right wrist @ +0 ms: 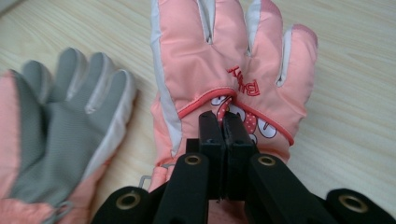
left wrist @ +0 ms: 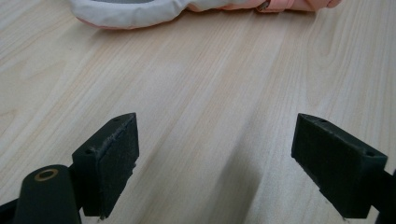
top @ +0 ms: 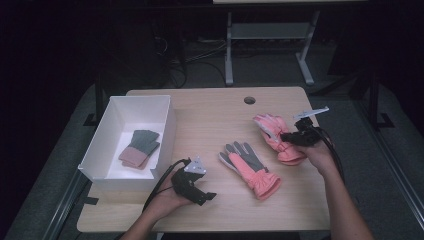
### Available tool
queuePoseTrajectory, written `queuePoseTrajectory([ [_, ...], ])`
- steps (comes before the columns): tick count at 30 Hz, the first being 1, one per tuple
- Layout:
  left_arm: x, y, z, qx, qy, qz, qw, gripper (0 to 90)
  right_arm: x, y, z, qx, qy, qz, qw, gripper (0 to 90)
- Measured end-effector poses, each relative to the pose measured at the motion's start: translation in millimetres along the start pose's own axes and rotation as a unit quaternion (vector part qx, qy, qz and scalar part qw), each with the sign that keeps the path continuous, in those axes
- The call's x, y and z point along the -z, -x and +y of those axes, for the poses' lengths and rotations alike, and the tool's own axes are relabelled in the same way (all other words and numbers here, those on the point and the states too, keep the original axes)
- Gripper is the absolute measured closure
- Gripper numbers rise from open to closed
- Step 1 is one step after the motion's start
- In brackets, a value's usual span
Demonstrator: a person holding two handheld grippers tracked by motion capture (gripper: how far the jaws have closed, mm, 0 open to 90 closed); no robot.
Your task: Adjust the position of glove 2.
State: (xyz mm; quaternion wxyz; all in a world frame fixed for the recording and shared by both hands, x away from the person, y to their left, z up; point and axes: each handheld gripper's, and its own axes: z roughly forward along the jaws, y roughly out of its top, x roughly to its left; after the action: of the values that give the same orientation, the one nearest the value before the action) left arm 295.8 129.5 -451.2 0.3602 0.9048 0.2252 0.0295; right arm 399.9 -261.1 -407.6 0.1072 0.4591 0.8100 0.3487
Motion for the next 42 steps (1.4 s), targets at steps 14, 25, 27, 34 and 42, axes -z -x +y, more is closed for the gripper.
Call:
queuePoseTrajectory([
  [14, 2.3, -1.4, 0.0, -0.003, 0.003, 0.005, 1.0000, 14.5, 35.7, -43.0, 4.4, 0.022, 0.019, 0.054, 0.9981, 88.7],
  [25, 2.1, -0.4, 0.4, -0.003, 0.005, 0.006, 1.0000, 14.5, 39.1, -74.8, 0.4, 0.031, 0.009, 0.082, 0.9961, 88.7],
  [27, 2.6, -0.8, 0.6, -0.004, 0.004, 0.005, 1.0000, 14.5, 37.6, -79.5, 1.4, 0.033, 0.010, 0.083, 0.9959, 88.6],
  [34, 2.8, -1.2, 0.1, -0.005, 0.003, 0.005, 1.0000, 14.6, 31.7, -95.2, 3.4, 0.036, 0.000, 0.096, 0.9947, 88.6],
  [42, 3.4, -1.5, 0.4, -0.004, 0.005, 0.006, 1.0000, 14.5, 19.8, -107.8, 3.2, 0.041, -0.014, 0.100, 0.9940, 88.5],
])
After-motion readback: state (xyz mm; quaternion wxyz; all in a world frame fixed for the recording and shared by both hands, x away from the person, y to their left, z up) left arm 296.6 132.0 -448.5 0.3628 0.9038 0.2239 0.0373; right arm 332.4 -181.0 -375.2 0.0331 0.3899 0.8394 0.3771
